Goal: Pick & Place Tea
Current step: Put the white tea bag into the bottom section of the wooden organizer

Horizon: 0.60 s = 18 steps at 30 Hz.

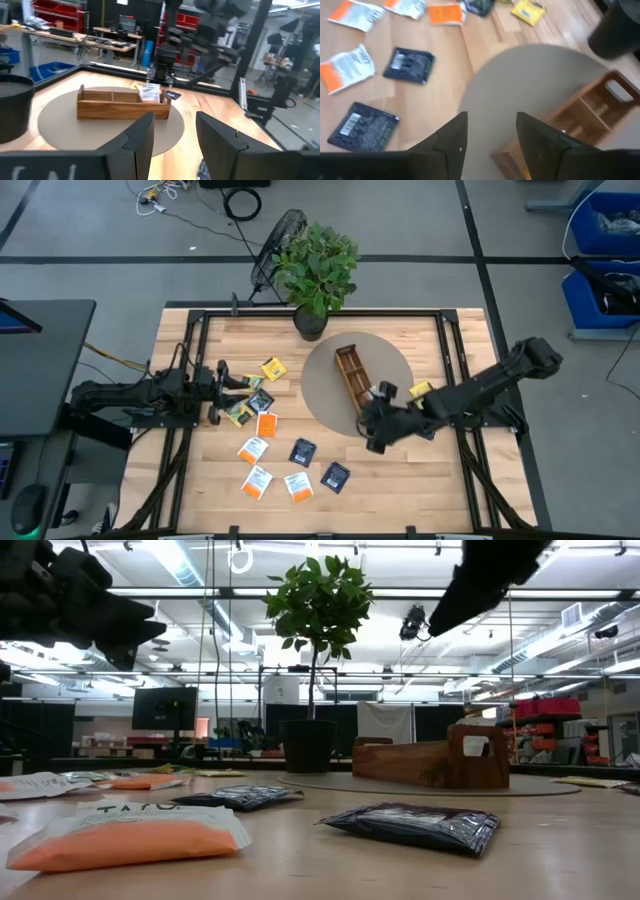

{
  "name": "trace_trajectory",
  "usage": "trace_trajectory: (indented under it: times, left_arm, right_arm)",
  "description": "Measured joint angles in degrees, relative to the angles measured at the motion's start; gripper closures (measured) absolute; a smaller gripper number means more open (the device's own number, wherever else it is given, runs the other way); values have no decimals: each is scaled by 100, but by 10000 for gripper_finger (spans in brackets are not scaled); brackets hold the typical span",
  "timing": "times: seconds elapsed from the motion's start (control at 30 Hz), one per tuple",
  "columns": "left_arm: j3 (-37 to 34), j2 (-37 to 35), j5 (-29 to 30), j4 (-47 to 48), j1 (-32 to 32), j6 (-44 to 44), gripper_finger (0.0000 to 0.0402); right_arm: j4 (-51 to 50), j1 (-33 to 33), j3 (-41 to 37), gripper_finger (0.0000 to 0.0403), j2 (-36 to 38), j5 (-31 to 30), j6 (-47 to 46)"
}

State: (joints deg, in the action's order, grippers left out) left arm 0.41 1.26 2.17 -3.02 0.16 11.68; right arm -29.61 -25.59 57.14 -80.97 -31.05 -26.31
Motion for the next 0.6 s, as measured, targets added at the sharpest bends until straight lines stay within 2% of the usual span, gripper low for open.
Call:
trace_trajectory:
  times: [0.27, 0.5, 0.6]
  left_arm:
    - [2, 100, -85, -31, -32, 579, 250]
    - [2, 640, -10, -509, -391, 922, 250]
    - [2, 1084, 144, -1007, -622, 830, 250]
  right_arm:
    - [1390, -618, -776, 225, 10, -913, 145]
    - [1667, -898, -830, 225, 11, -1481, 398]
    - [1747, -973, -828, 225, 13, -1461, 477]
